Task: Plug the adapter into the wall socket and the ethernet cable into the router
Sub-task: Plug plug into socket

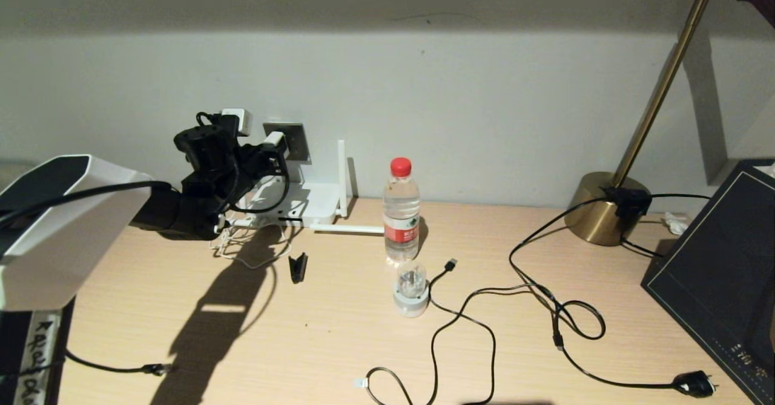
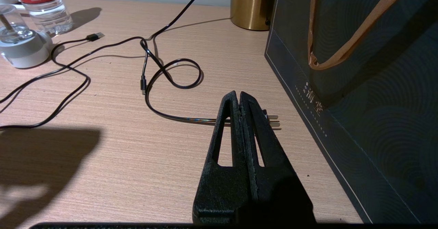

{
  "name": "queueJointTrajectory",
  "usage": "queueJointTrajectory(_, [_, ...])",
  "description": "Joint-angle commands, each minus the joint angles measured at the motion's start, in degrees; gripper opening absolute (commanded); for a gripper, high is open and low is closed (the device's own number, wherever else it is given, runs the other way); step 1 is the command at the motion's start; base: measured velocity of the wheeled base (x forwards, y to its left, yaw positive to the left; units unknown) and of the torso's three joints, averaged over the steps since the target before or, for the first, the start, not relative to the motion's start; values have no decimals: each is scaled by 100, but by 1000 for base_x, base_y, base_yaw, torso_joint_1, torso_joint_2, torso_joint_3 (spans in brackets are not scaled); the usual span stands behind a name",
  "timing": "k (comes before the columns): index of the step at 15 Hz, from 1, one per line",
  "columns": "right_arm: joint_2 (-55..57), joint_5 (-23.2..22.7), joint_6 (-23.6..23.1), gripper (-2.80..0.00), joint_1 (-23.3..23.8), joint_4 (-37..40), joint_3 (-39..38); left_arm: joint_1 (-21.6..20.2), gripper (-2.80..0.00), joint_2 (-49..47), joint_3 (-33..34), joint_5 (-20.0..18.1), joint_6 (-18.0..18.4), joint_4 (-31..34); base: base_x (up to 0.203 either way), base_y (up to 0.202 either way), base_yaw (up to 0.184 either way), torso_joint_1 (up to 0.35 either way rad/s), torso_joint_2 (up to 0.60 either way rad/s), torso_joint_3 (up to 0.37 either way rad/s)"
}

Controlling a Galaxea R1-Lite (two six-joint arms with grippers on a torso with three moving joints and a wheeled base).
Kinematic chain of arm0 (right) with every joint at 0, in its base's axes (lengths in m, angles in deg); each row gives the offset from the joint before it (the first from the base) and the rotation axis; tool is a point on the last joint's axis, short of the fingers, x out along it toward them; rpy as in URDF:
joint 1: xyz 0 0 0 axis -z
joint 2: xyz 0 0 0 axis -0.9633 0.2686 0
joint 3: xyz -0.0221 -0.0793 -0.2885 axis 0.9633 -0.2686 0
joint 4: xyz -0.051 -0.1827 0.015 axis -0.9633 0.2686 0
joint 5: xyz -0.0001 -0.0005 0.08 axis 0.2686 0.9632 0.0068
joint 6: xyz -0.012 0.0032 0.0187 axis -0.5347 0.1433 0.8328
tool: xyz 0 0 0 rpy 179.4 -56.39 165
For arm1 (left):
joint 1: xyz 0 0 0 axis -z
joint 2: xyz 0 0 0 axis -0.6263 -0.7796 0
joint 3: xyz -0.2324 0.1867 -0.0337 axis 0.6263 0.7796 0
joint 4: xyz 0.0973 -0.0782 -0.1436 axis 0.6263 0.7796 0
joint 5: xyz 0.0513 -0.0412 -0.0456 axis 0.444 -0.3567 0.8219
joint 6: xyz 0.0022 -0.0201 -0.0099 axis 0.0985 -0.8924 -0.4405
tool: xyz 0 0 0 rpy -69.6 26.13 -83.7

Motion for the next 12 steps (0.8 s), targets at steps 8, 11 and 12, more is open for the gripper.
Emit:
queueJointTrajectory(8, [0,-2,-4,-280,-2,-5,-62,-1,-280,43,-49,5,2,113,0,0,0,0,0,0])
queueJointTrajectory(11, [0,-2,-4,-280,-2,-5,-62,-1,-280,34,-49,-4,-7,121,0,0,0,0,0,0])
queueJointTrajectory(12, [0,-2,-4,-280,-2,-5,-62,-1,-280,34,-57,5,-7,121,0,0,0,0,0,0])
